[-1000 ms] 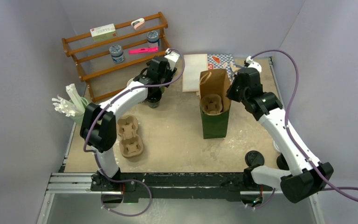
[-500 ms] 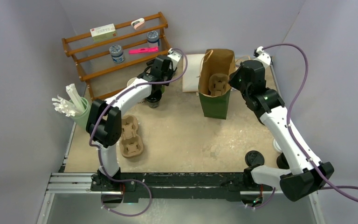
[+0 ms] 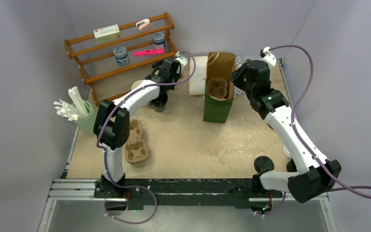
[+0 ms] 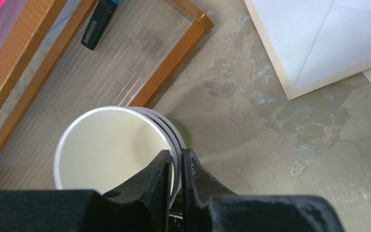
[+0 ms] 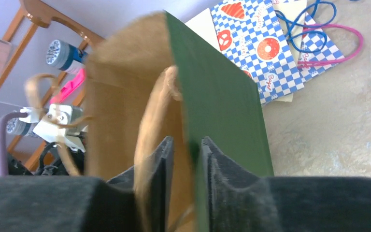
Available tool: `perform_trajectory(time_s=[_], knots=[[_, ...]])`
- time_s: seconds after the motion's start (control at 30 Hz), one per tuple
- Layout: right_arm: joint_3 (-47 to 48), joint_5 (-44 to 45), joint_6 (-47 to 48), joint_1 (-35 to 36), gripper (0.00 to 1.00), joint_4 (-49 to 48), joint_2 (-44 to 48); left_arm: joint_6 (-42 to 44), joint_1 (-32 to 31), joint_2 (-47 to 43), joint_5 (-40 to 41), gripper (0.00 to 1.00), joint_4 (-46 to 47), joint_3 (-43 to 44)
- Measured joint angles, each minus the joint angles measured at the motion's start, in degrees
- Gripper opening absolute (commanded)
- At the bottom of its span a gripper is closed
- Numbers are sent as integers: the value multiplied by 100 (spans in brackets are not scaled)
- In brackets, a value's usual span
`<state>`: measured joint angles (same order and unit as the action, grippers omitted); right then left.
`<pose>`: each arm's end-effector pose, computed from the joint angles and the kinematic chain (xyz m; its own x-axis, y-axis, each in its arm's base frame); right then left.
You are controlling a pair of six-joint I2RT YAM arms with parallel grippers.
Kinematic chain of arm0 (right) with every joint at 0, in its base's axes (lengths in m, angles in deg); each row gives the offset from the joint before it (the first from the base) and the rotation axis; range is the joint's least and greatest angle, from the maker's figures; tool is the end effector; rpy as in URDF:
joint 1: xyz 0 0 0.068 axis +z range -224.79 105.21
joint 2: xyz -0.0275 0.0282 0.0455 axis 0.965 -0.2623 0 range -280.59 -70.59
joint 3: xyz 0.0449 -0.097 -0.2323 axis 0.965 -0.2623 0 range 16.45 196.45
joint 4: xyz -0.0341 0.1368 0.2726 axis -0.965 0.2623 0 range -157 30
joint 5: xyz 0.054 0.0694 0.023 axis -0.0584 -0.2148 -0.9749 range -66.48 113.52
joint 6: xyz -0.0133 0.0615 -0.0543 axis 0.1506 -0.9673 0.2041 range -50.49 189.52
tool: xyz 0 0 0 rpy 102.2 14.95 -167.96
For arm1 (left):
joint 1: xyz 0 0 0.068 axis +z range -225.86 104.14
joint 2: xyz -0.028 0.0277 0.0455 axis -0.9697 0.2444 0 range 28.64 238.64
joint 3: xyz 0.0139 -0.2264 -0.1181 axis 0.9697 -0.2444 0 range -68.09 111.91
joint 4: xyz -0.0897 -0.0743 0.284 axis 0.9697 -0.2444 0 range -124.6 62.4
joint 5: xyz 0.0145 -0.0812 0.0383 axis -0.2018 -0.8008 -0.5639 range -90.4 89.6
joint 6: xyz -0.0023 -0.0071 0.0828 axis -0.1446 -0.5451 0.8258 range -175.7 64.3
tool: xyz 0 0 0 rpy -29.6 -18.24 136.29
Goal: Pack the takeout coffee
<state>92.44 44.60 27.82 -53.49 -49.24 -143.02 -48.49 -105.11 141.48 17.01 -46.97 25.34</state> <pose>0.3558 0.1108 0.3915 -0.1801 0.5959 -0.7826 0.1416 0.8030 0.5789 0.4674 -0.2369 0.2100 -0.5091 0.4225 -0.7498 0.3294 0.9005 0.2838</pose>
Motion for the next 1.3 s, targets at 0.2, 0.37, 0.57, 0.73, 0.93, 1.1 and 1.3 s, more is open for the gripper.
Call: perform_trajectory(time_s=[0.2, 0.37, 0.57, 0.73, 0.93, 1.1, 1.3], knots=[[-240, 20, -68, -33, 63, 15, 9, 72, 0, 11, 35, 4, -179, 70], [-238, 48, 61, -37, 69, 105, 142, 96, 0, 42, 46, 4, -308, 302], [-122, 35, 271, -37, 75, 352, 494, 94, 0, 42, 31, 4, -437, 463], [358, -267, 487, -37, 76, 584, 487, 68, 0, 42, -181, 3, -455, 463], [654, -654, 761, -37, 76, 748, 485, -66, 0, 39, -608, 3, -402, 463], [879, -1025, 1003, -37, 76, 1027, 487, -111, 0, -33, -1447, 4, -229, 452], [1121, -1867, 1322, -37, 75, 1268, 557, -516, -2, -581, -2570, 4, -57, 199]])
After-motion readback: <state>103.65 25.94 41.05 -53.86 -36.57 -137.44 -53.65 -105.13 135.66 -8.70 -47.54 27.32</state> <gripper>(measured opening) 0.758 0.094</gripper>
